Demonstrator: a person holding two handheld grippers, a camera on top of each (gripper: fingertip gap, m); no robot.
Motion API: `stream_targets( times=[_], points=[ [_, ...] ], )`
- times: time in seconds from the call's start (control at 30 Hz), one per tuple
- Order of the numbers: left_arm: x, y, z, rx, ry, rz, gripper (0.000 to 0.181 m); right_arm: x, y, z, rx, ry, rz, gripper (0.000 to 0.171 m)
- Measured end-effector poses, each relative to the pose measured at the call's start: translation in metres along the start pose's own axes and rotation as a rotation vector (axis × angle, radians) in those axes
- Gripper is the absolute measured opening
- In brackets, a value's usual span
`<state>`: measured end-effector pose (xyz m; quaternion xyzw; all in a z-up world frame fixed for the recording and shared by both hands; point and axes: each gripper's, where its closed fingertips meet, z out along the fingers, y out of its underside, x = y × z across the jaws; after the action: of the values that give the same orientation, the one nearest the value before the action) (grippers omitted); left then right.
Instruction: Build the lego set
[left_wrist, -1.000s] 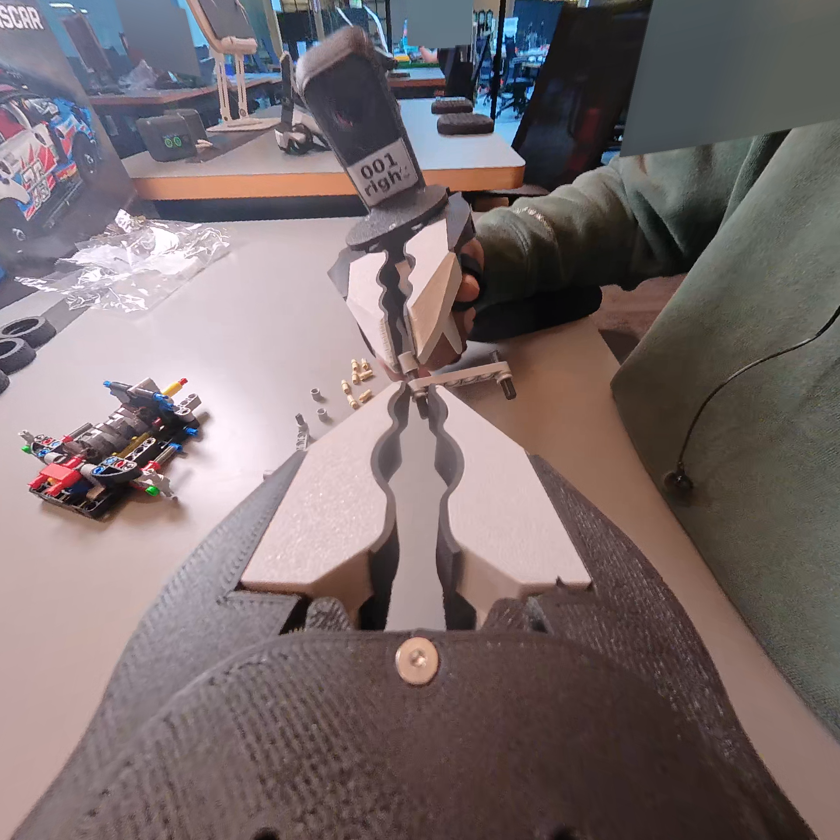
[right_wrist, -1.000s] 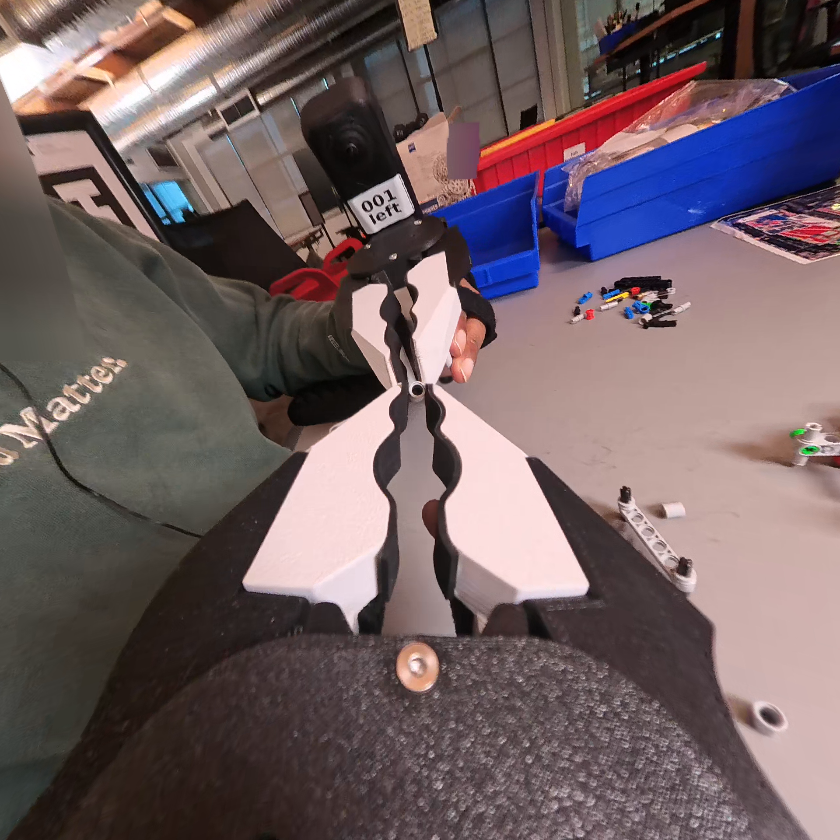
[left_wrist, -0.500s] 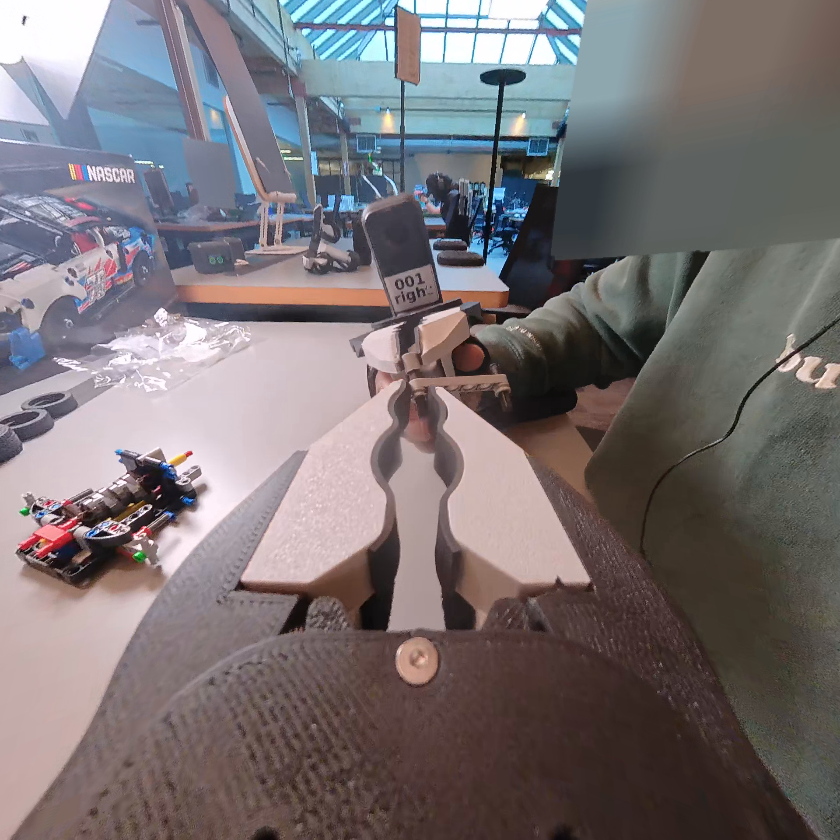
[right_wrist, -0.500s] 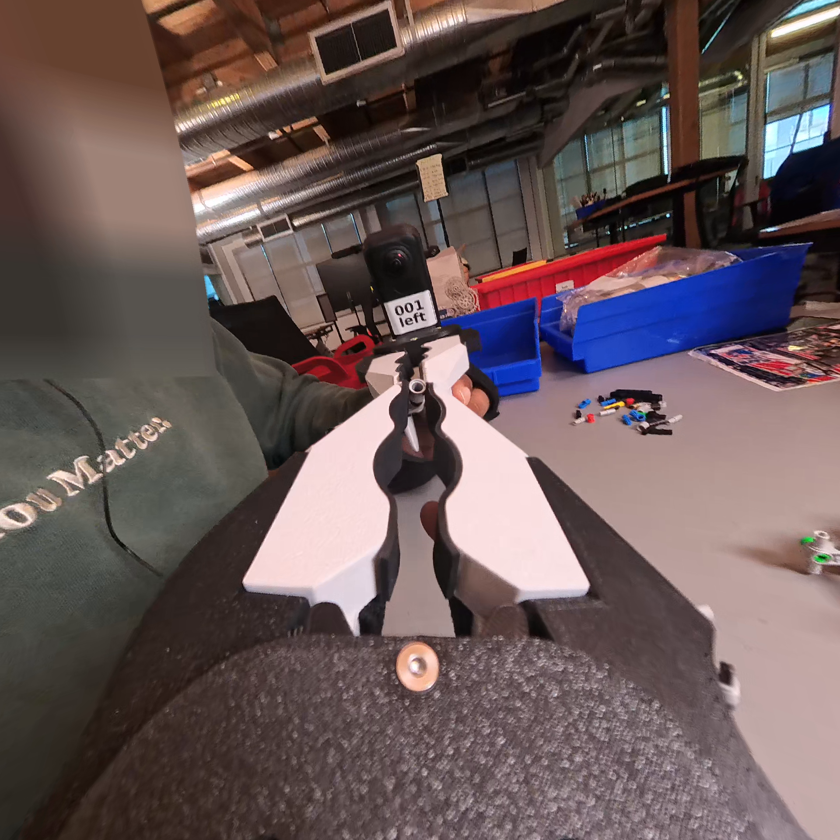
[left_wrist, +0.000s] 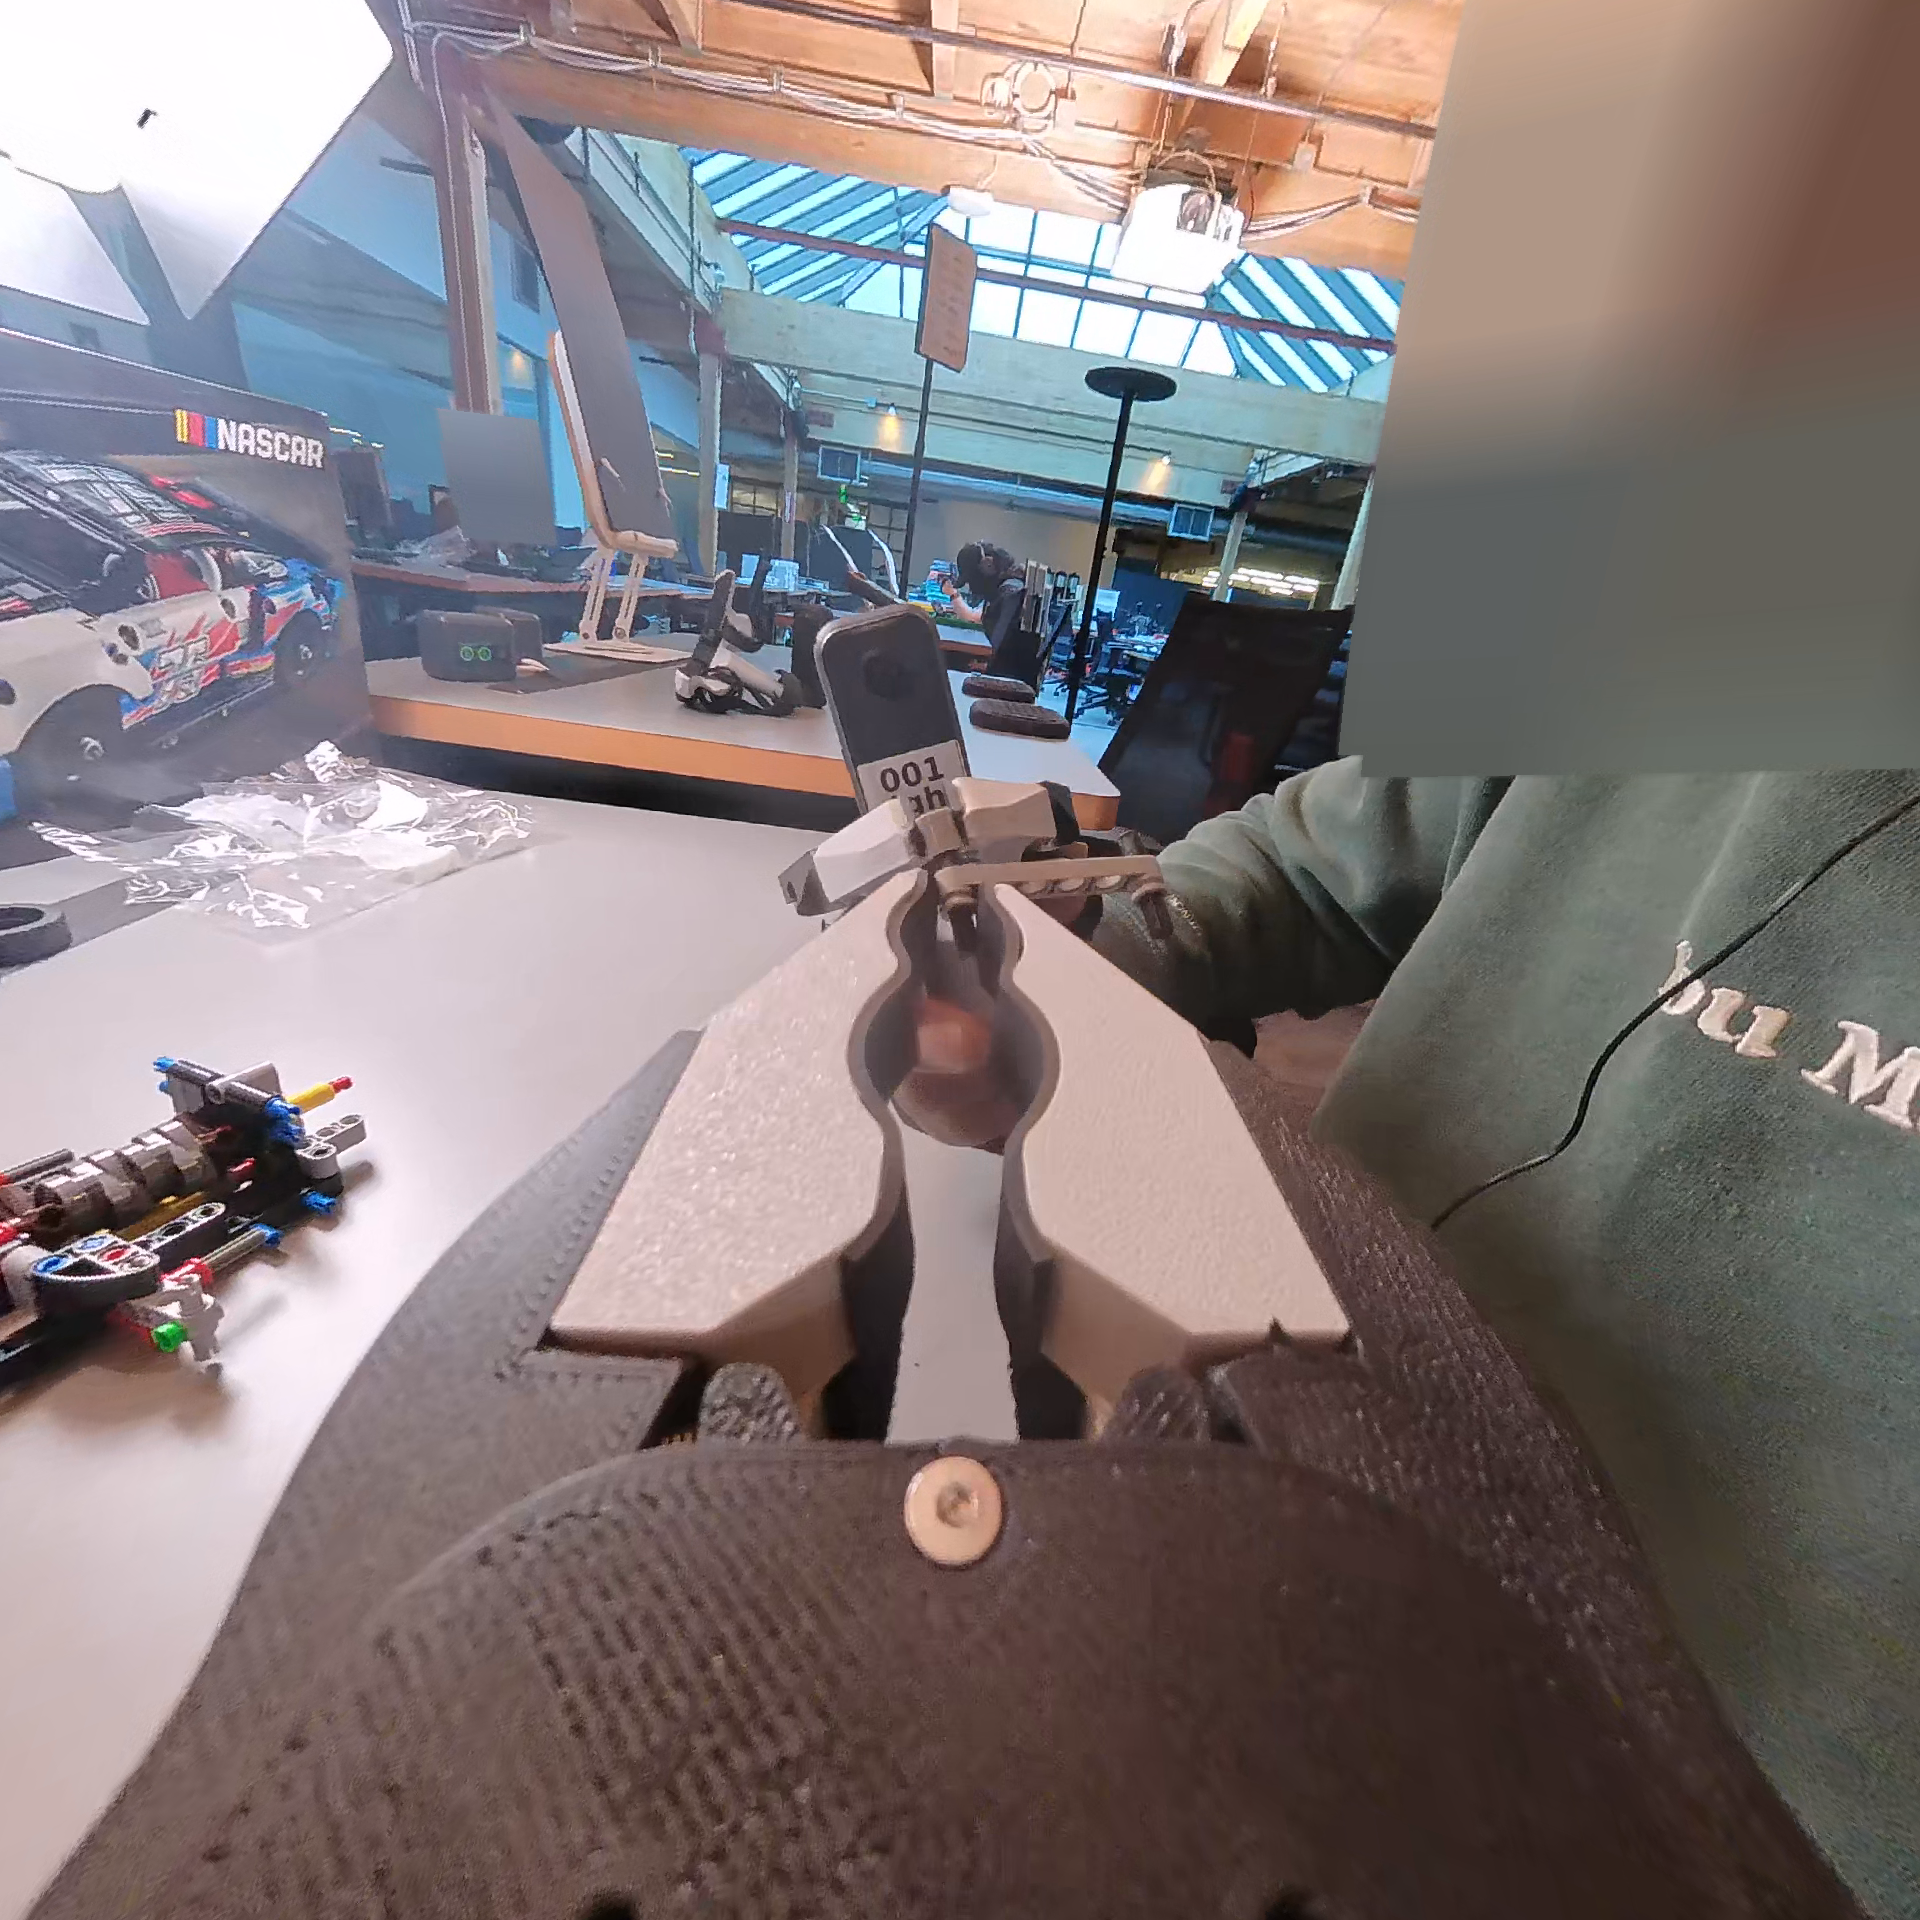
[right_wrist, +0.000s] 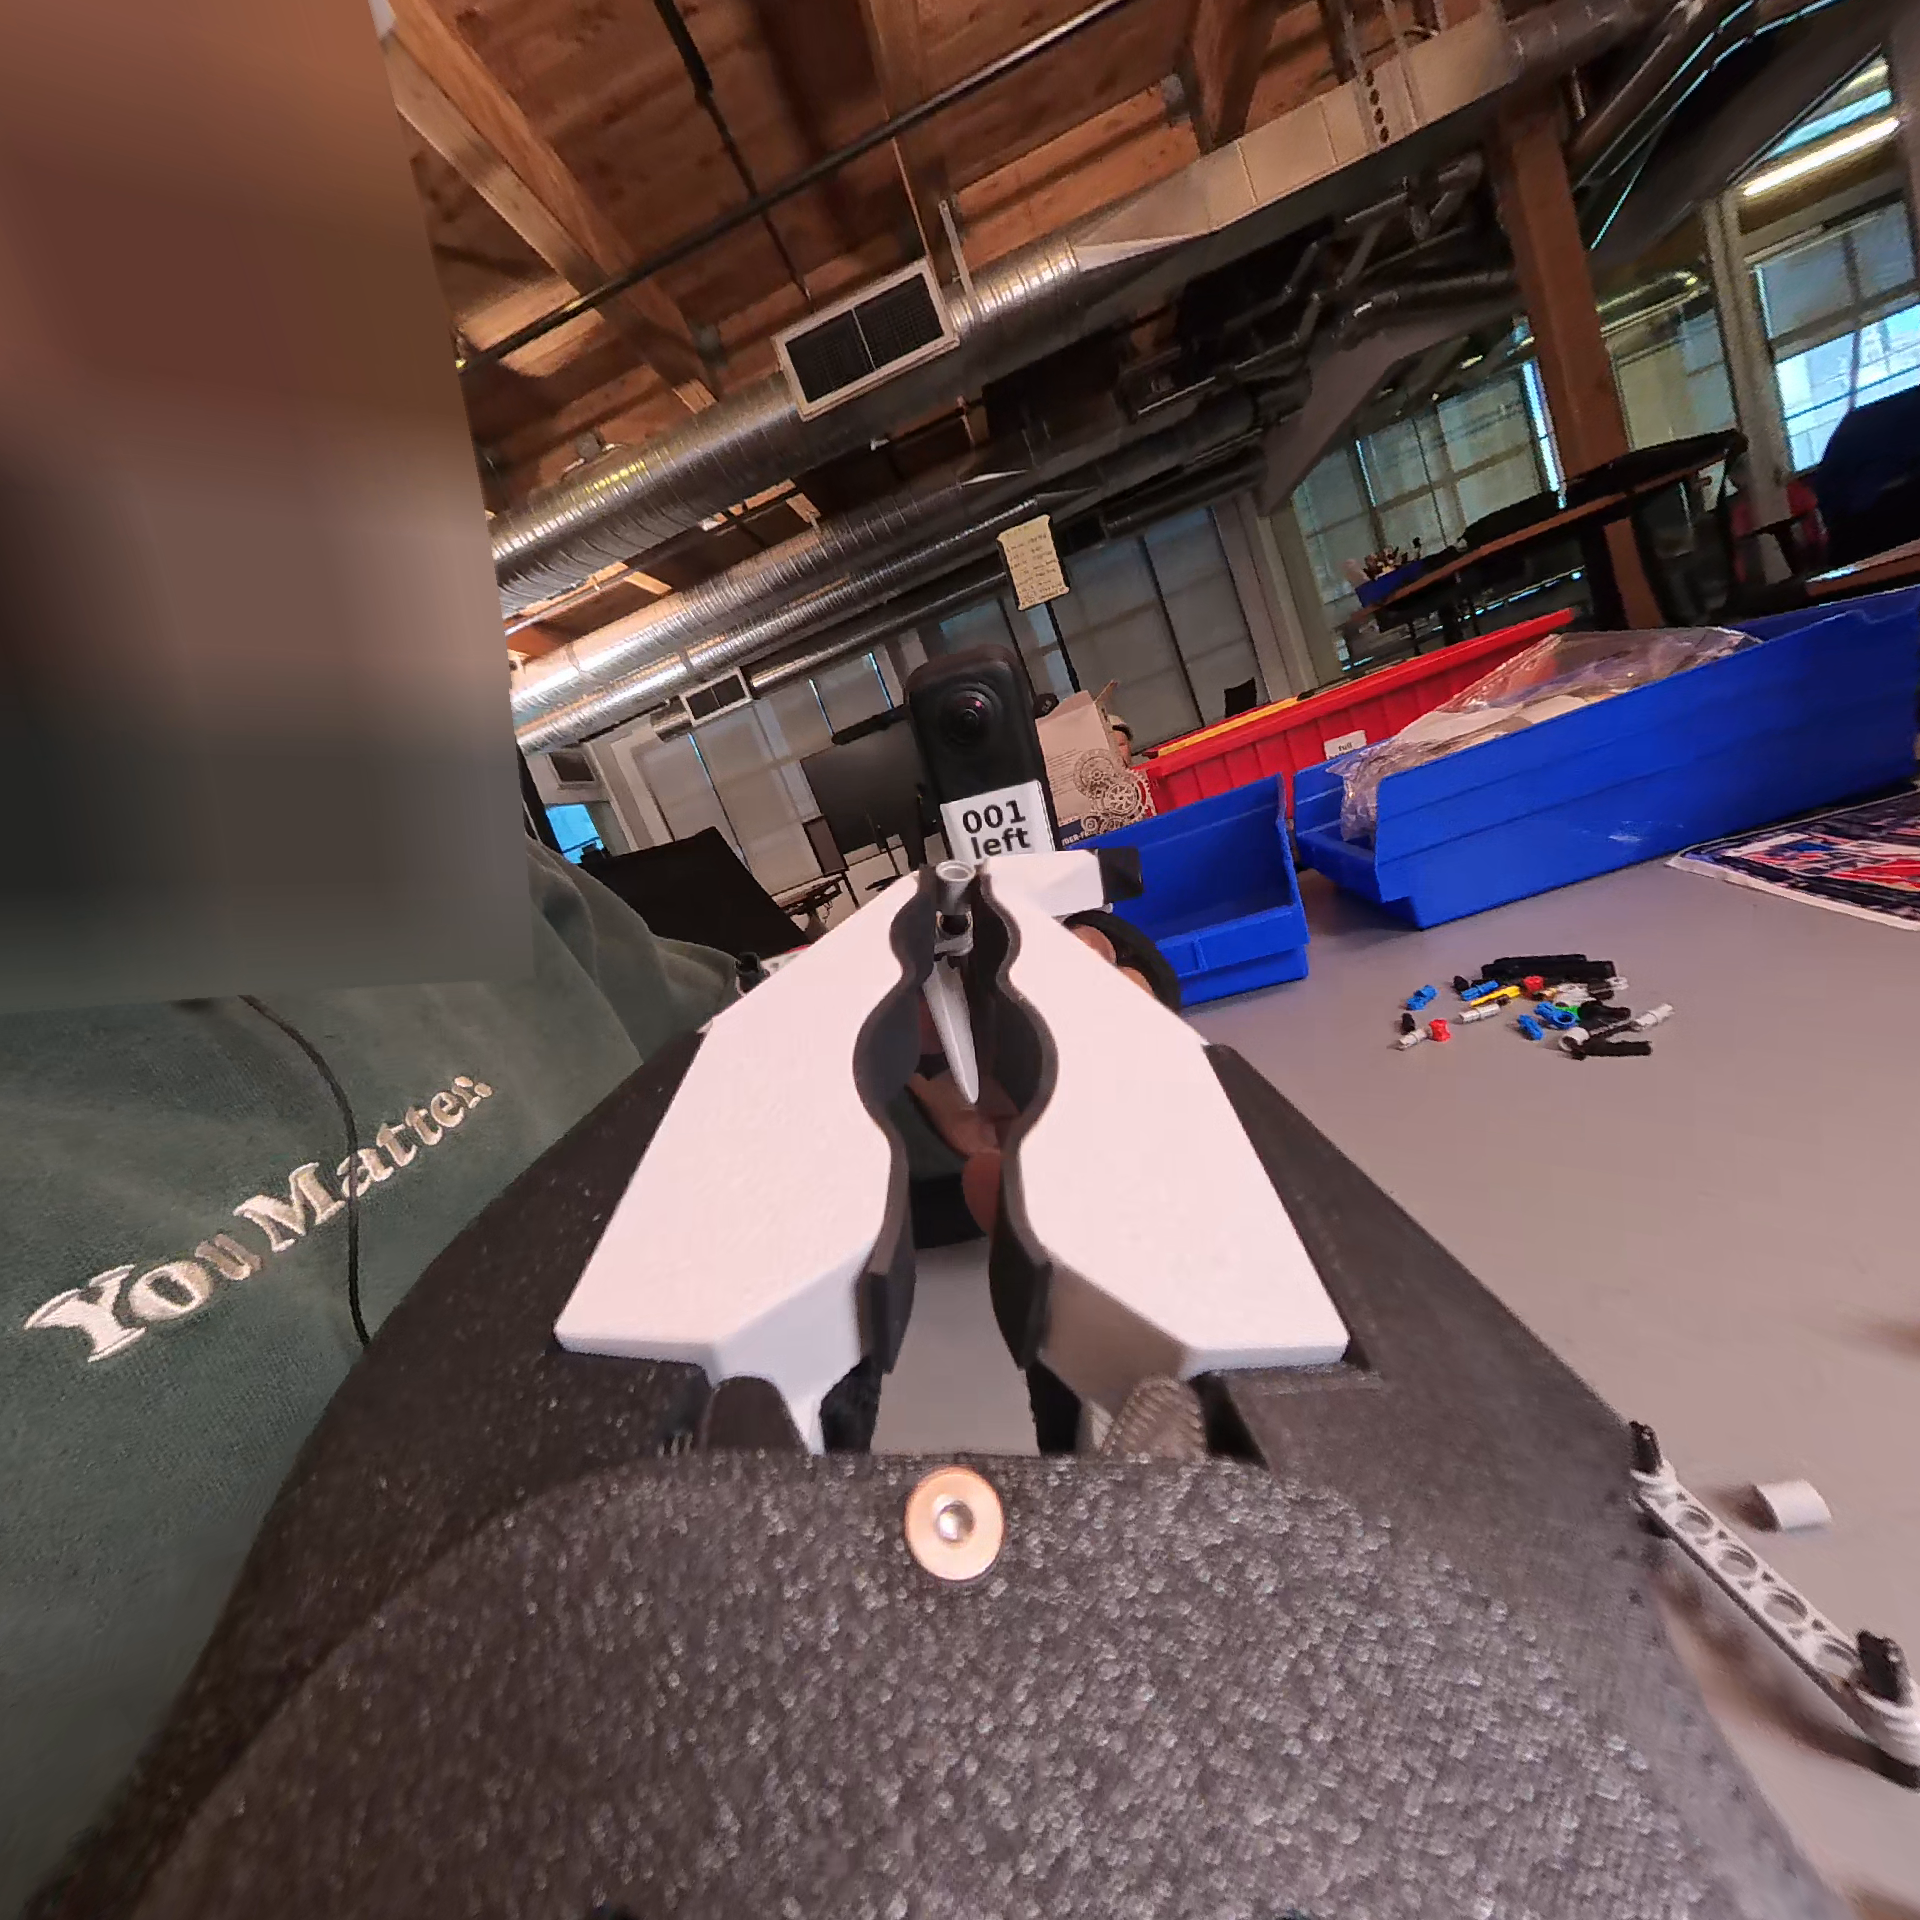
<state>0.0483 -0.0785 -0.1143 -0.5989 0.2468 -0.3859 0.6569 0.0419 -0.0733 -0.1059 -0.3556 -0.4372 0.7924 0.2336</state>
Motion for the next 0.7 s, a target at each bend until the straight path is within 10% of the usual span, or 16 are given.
stream_targets(
  times=[0.7],
  points=[
    [0.003,0.026,0.001,-0.151,0.071,-0.046,0.005,0.004,0.022,-0.015,-0.284,-0.038,-0.146,0.004]
  ],
)
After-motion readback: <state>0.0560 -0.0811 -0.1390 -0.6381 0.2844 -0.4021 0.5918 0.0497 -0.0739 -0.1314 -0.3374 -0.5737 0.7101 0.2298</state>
